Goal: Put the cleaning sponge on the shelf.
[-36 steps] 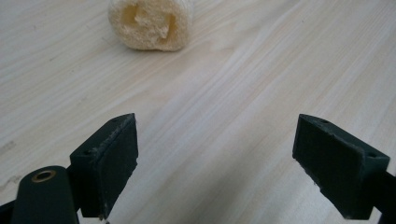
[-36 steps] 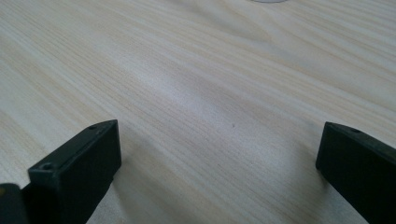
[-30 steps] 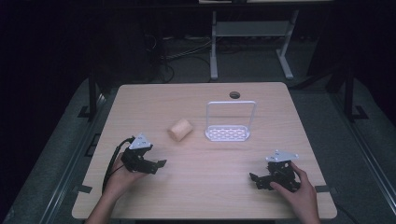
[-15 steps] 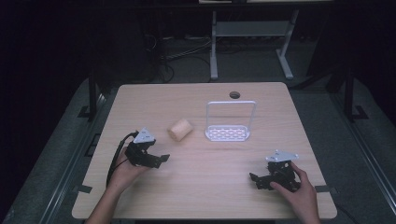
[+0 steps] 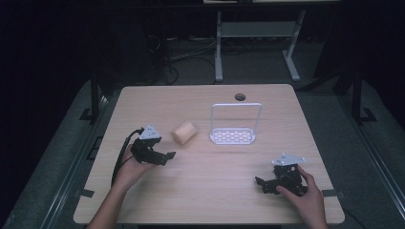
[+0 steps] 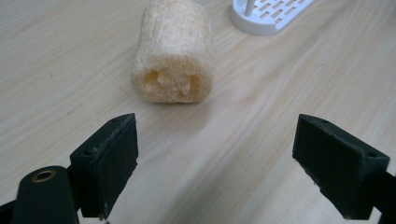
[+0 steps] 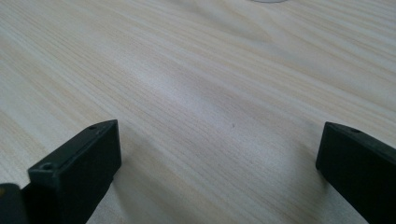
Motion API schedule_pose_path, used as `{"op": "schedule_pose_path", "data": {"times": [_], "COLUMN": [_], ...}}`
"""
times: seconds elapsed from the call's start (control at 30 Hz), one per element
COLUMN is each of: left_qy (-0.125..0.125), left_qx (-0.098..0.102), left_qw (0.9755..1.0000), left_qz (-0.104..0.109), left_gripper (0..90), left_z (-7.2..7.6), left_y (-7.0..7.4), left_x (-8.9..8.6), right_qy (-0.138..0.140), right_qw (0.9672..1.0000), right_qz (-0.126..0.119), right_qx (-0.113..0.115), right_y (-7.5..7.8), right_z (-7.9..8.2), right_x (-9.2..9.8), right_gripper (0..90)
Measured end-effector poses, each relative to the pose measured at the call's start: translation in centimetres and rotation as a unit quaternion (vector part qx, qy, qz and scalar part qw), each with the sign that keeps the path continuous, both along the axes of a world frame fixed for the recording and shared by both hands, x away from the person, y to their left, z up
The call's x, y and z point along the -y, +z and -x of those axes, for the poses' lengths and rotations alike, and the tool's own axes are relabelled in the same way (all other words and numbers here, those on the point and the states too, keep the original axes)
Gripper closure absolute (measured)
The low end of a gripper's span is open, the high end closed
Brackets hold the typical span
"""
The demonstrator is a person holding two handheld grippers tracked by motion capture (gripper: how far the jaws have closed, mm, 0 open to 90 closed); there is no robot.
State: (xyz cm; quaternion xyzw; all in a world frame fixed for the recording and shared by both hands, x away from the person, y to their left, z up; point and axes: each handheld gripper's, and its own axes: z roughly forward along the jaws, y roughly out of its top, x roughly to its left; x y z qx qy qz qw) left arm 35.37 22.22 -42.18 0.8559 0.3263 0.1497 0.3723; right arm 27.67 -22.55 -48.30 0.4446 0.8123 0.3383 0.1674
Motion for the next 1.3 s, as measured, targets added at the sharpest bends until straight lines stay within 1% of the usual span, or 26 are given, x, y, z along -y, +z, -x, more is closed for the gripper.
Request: {"op": "schedule_pose_path", "data": {"times": [0.07,0.27,0.33,0.4,0.43,0.53,0.63,0.77,0.87,0.9,0.93,1.13,1.2,1.27,1.3], "left_qy": [-0.001,0.001,0.001,0.001,-0.001,0.001,0.001,0.001,0.000,0.001,0.000,-0.002,0.000,-0.001,0.001], "left_qx": [0.001,0.002,0.003,0.003,0.005,0.007,0.005,0.011,0.012,0.009,0.011,0.005,0.005,0.004,0.003], "left_qw": [1.0000,1.0000,1.0000,1.0000,1.0000,0.9999,1.0000,0.9999,0.9999,1.0000,0.9999,1.0000,1.0000,1.0000,1.0000], "left_qz": [-0.001,0.005,0.003,0.005,0.003,0.008,0.006,-0.001,0.000,0.002,0.001,-0.005,-0.003,-0.008,-0.006], "left_gripper": [13.8,13.8,13.8,13.8,13.8,13.8,13.8,13.8,13.8,13.8,13.8,13.8,13.9,14.0,14.0], "left_z": [-0.2,-0.8,-1.0,-1.2,-1.3,-1.6,-1.8,-2.3,-2.6,-2.7,-2.9,-3.6,-3.8,-4.1,-4.2], "left_y": [0.1,0.3,0.4,0.5,0.6,0.7,0.9,1.1,1.3,1.3,1.4,1.5,1.5,1.5,1.5], "left_x": [0.1,0.4,0.5,0.6,0.6,0.7,0.9,1.3,1.6,1.7,1.8,2.3,2.4,2.6,2.6], "right_qy": [0.000,0.000,0.000,0.000,0.000,0.000,0.000,0.000,0.000,0.000,0.000,0.000,0.000,0.000,0.000], "right_qw": [1.0000,1.0000,1.0000,1.0000,1.0000,1.0000,1.0000,1.0000,1.0000,1.0000,1.0000,1.0000,1.0000,1.0000,1.0000], "right_qz": [0.000,0.000,0.000,0.000,0.000,0.000,0.000,0.000,0.000,0.000,0.000,0.000,0.000,0.000,0.000], "right_qx": [0.000,0.000,0.000,0.000,0.000,0.000,0.000,0.000,0.000,0.000,0.000,0.000,0.000,0.000,0.000], "right_y": [0.0,0.0,0.0,0.0,0.0,0.0,0.0,0.0,0.0,0.0,0.0,0.0,0.0,0.0,0.0], "right_z": [0.0,0.0,0.0,0.0,0.0,0.0,0.0,0.0,0.0,0.0,0.0,0.0,0.0,0.0,0.0], "right_x": [0.0,0.0,0.0,0.0,0.0,0.0,0.0,0.0,0.0,0.0,0.0,0.0,0.0,0.0,0.0], "right_gripper": [0.0,0.0,0.0,0.0,0.0,0.0,0.0,0.0,0.0,0.0,0.0,0.0,0.0,0.0,0.0]}}
